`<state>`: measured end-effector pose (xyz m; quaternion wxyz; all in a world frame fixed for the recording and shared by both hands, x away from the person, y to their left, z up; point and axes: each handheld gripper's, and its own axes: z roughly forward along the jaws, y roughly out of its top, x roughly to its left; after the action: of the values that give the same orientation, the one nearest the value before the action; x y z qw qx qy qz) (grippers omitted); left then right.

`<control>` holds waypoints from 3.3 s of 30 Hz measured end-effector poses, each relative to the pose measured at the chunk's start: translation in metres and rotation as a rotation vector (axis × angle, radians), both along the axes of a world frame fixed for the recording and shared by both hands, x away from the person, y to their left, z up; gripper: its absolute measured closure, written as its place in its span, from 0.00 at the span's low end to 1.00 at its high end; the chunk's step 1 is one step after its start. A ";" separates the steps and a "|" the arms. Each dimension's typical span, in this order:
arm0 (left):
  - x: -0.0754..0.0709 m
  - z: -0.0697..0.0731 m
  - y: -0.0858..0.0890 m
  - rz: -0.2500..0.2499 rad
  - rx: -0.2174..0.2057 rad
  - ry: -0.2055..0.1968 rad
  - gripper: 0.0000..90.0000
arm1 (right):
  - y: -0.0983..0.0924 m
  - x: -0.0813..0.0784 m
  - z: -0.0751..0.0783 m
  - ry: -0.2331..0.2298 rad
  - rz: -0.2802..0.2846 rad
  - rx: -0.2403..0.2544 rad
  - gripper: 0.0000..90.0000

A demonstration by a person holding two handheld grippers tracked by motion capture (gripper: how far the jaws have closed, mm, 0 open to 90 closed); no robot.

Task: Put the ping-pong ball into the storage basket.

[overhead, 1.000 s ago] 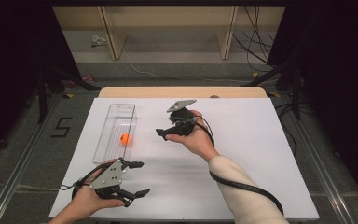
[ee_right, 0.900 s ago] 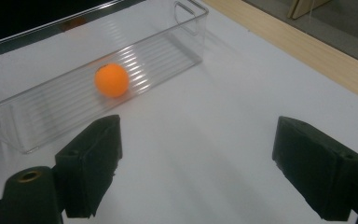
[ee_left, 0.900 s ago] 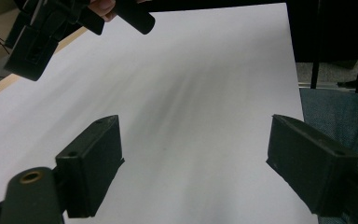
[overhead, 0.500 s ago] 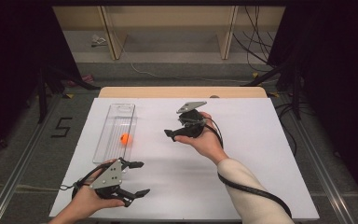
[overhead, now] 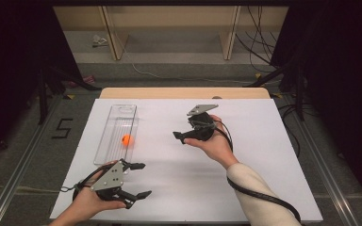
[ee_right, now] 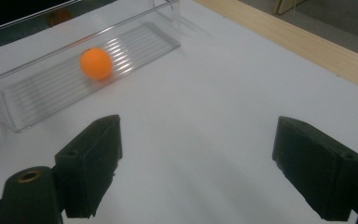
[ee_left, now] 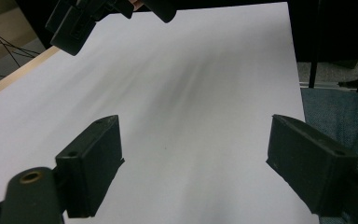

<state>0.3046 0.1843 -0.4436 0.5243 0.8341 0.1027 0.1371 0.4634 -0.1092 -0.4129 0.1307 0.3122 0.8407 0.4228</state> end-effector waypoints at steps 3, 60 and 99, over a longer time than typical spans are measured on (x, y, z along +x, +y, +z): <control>0.000 0.000 0.000 0.000 0.001 0.000 0.19 | -0.005 -0.002 0.000 0.001 -0.006 0.004 0.19; 0.000 -0.001 0.000 0.008 0.000 0.002 0.19 | -0.118 -0.053 -0.009 -0.003 -0.145 0.054 0.18; 0.000 0.000 0.001 0.011 0.004 -0.002 0.19 | -0.153 -0.087 -0.014 0.007 -0.158 0.064 0.18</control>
<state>0.3049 0.1853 -0.4438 0.5221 0.8345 0.1064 0.1408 0.3765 -0.2627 -0.4274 0.1506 0.3833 0.7998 0.4368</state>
